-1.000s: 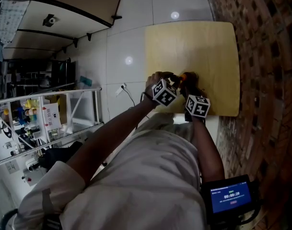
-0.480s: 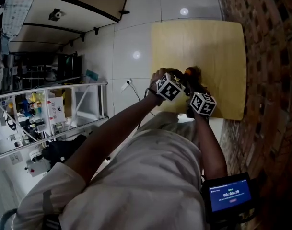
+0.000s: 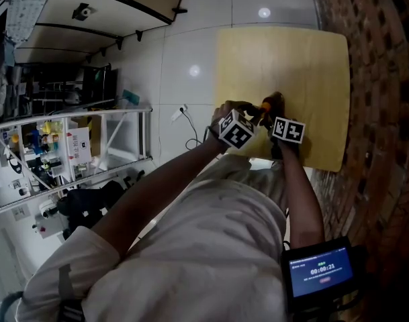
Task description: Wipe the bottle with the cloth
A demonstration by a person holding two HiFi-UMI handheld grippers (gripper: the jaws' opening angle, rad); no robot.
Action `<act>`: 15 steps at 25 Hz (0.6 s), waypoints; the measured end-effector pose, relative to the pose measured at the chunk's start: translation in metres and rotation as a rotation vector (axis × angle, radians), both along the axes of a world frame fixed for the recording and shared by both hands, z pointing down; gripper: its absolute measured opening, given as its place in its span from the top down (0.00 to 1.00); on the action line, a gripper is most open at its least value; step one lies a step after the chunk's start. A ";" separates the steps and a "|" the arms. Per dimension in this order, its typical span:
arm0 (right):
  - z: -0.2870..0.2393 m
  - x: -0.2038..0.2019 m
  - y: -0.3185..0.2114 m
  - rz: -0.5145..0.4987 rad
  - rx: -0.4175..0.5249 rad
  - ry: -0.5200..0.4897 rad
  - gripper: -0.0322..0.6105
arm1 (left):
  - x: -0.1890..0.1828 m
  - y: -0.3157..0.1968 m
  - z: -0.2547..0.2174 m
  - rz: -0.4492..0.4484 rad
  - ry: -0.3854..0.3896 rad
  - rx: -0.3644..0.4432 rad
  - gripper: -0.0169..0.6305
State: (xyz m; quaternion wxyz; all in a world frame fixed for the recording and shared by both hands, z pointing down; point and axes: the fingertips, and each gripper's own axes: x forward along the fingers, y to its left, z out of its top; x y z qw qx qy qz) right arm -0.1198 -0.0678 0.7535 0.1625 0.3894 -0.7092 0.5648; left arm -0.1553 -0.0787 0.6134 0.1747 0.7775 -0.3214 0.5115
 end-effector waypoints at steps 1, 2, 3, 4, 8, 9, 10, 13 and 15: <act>0.003 0.000 0.000 -0.028 -0.017 0.028 0.82 | -0.001 0.000 -0.001 -0.008 0.000 0.000 0.70; 0.003 0.001 0.000 -0.047 -0.026 0.047 0.82 | -0.001 -0.001 -0.001 -0.016 0.003 -0.001 0.70; 0.001 0.002 -0.001 -0.052 -0.028 0.051 0.82 | -0.001 -0.001 -0.001 -0.021 0.007 -0.005 0.70; -0.004 0.003 -0.001 -0.040 -0.028 0.029 0.82 | -0.001 -0.001 0.001 -0.022 0.009 -0.008 0.70; -0.059 -0.001 0.000 0.036 0.034 -0.217 0.82 | -0.002 -0.005 0.004 -0.026 0.021 -0.004 0.70; -0.080 -0.004 0.001 0.034 0.070 -0.279 0.82 | -0.003 -0.006 0.002 -0.026 0.025 -0.002 0.70; -0.100 -0.007 0.003 0.032 0.102 -0.336 0.82 | -0.002 -0.007 0.000 -0.026 0.028 -0.001 0.70; -0.130 -0.012 0.001 0.055 0.132 -0.422 0.82 | -0.003 -0.011 -0.003 -0.026 0.032 -0.006 0.70; -0.115 -0.013 -0.001 0.064 0.107 -0.398 0.82 | -0.003 -0.013 0.001 -0.025 0.030 -0.012 0.70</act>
